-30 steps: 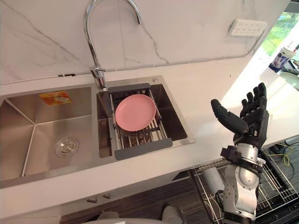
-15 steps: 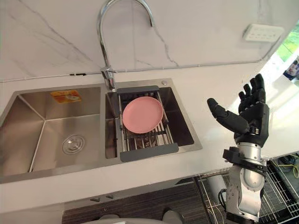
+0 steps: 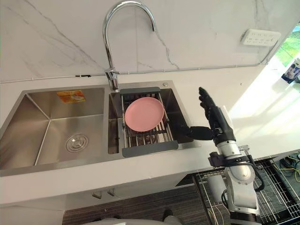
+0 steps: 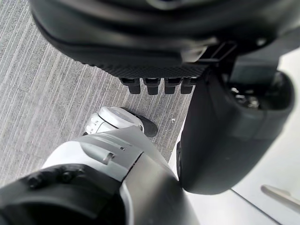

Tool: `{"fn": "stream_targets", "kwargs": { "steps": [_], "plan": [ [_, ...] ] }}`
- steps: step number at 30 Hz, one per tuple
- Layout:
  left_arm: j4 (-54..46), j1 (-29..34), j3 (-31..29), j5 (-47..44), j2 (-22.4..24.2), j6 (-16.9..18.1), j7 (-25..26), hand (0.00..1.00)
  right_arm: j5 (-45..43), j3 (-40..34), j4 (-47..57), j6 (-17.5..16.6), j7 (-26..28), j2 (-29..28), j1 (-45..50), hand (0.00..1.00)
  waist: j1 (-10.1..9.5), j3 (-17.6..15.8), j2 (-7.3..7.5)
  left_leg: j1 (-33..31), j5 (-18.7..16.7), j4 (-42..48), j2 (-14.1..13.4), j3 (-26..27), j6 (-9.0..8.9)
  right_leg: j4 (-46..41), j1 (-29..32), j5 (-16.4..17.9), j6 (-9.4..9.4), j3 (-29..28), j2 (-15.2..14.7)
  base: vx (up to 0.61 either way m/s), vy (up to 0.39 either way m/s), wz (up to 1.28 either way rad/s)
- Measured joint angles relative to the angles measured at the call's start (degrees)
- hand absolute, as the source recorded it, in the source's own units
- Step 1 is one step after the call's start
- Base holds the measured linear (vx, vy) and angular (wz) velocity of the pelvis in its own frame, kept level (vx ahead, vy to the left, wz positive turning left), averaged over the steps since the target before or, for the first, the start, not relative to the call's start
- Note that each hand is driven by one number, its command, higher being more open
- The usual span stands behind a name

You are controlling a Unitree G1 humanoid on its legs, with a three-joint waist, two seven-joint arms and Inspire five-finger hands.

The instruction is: Walk over to the sink, pick up the cup, carry it to the dishwasher, place the cup inside the dishwasher, then close the dishwasher door

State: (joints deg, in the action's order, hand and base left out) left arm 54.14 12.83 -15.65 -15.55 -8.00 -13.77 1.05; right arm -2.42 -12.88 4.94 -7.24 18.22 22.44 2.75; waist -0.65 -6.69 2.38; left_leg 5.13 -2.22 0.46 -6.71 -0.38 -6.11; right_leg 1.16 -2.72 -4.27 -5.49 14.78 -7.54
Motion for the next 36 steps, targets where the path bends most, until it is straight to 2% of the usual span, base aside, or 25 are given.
{"fn": "stream_targets", "kwargs": {
  "steps": [7, 14, 29, 36],
  "plan": [
    [-0.01, -0.15, 0.87, 0.03, -0.8, -0.93, -0.49, 1.0, 3.91, 1.81, -2.61, 0.3, 2.41, 4.63, -3.59, 1.0, 0.13, 0.16, 0.08, 0.31, 0.28, -0.31, 0.01, 0.82, -0.1, 1.24, -0.2, -1.05, 0.06, -0.52, 0.12, -0.02, 0.002, -0.05],
    [-0.23, -0.23, 2.6, 0.04, -1.28, -0.97, -0.55, 1.0, 13.77, 7.14, -6.9, 0.12, 2.47, 4.8, -7.05, 1.0, -0.12, 0.41, 0.15, 0.46, 0.46, -0.56, 0.11, 0.68, -0.11, 2.07, -0.68, -1.48, -0.04, -0.24, 0.06, -0.01, 0.001, 0.0],
    [-1.06, -0.16, 4.4, 0.05, -1.69, -1.76, -0.53, 1.0, 27.42, 11.02, -8.49, -1.08, -9.87, 2.93, -7.59, 1.0, -0.39, 0.42, 0.15, 0.82, 1.43, -1.45, 0.11, -0.54, -0.24, 3.09, -1.81, -2.0, 0.08, 0.95, 0.3, -0.04, -0.002, 0.04],
    [-2.09, -0.17, 4.79, 1.07, -1.57, -1.84, -0.54, 1.0, 33.32, 11.51, -8.95, -3.07, -13.68, 1.11, -7.84, 1.0, -1.53, 0.42, 0.15, 0.85, 1.47, -1.45, 0.17, -0.95, -0.25, 3.34, -2.2, -2.01, 0.09, 1.39, 0.42, -0.02, 0.002, 0.03]
  ]
}}
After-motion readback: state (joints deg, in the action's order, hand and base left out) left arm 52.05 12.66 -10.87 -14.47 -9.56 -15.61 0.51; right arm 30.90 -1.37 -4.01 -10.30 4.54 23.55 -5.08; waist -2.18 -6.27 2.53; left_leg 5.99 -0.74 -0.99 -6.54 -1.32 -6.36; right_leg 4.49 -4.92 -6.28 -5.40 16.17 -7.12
